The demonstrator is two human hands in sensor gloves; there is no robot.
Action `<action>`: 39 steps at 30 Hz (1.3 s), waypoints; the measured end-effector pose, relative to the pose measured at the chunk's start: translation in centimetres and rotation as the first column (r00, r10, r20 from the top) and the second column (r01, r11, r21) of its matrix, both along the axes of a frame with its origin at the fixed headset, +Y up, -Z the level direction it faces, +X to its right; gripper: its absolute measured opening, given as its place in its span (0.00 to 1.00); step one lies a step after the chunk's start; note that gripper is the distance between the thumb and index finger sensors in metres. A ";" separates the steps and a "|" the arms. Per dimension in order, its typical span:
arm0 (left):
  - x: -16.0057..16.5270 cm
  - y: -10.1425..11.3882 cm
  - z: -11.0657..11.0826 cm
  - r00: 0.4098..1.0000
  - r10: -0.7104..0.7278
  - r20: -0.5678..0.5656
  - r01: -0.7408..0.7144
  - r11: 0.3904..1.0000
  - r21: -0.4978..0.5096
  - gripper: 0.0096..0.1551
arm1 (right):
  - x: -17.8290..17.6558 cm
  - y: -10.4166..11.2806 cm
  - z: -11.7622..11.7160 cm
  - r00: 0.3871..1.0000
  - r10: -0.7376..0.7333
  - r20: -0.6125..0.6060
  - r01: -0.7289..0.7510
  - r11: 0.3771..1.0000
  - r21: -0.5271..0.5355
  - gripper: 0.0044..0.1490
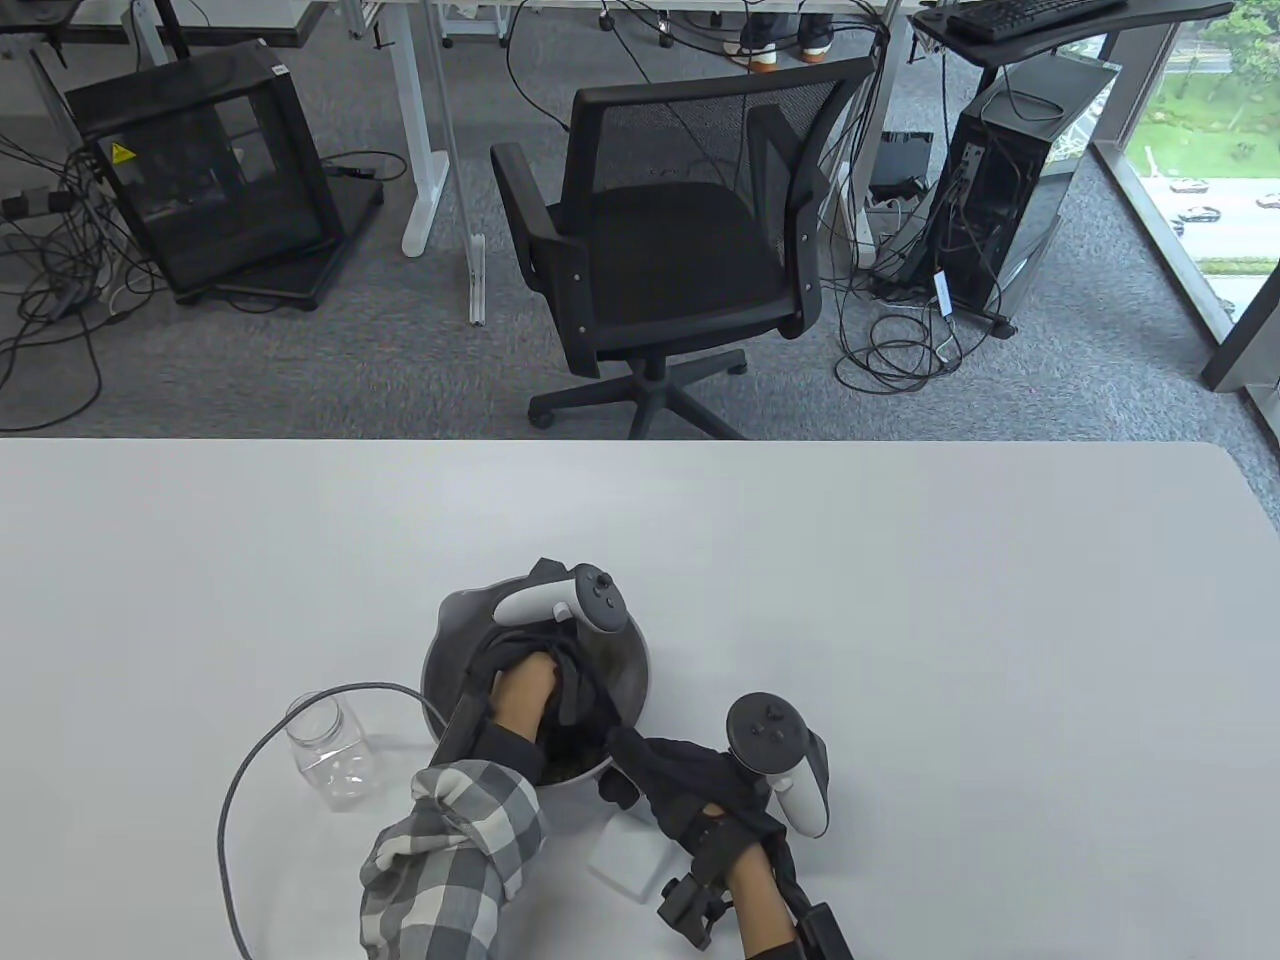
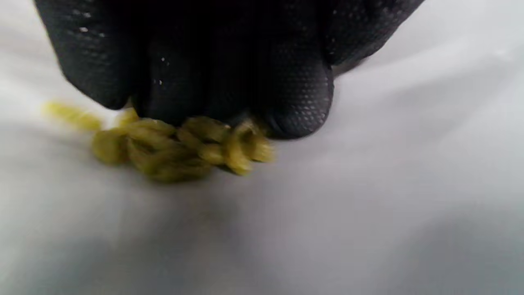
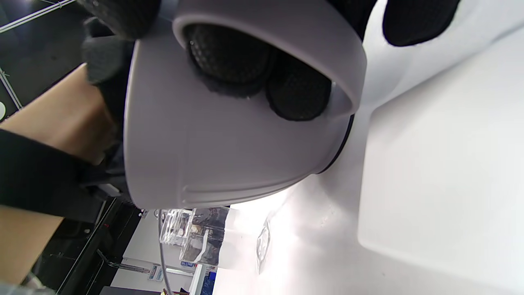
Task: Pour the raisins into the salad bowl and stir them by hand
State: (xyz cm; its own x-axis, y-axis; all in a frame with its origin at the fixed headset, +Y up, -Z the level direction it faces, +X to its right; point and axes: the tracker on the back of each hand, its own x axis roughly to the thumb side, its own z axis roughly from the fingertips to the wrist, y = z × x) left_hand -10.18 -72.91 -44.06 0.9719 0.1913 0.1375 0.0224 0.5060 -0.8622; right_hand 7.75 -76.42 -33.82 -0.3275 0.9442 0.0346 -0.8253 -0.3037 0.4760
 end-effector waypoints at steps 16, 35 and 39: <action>-6.1 17.4 13.3 0.855 0.449 0.261 -0.435 0.344 0.832 0.39 | 3.6 7.7 2.2 0.929 -0.060 0.366 -0.101 0.908 0.406 0.49; -16.9 0.1 20.1 0.652 0.755 -0.069 -0.544 0.529 0.651 0.65 | 5.2 1.9 2.0 0.968 0.099 0.231 -0.139 0.977 0.161 0.58; -16.7 0.1 20.1 0.592 0.804 -0.055 -0.600 0.486 0.635 0.65 | 4.8 2.8 2.4 0.971 0.065 0.229 -0.115 0.970 0.212 0.58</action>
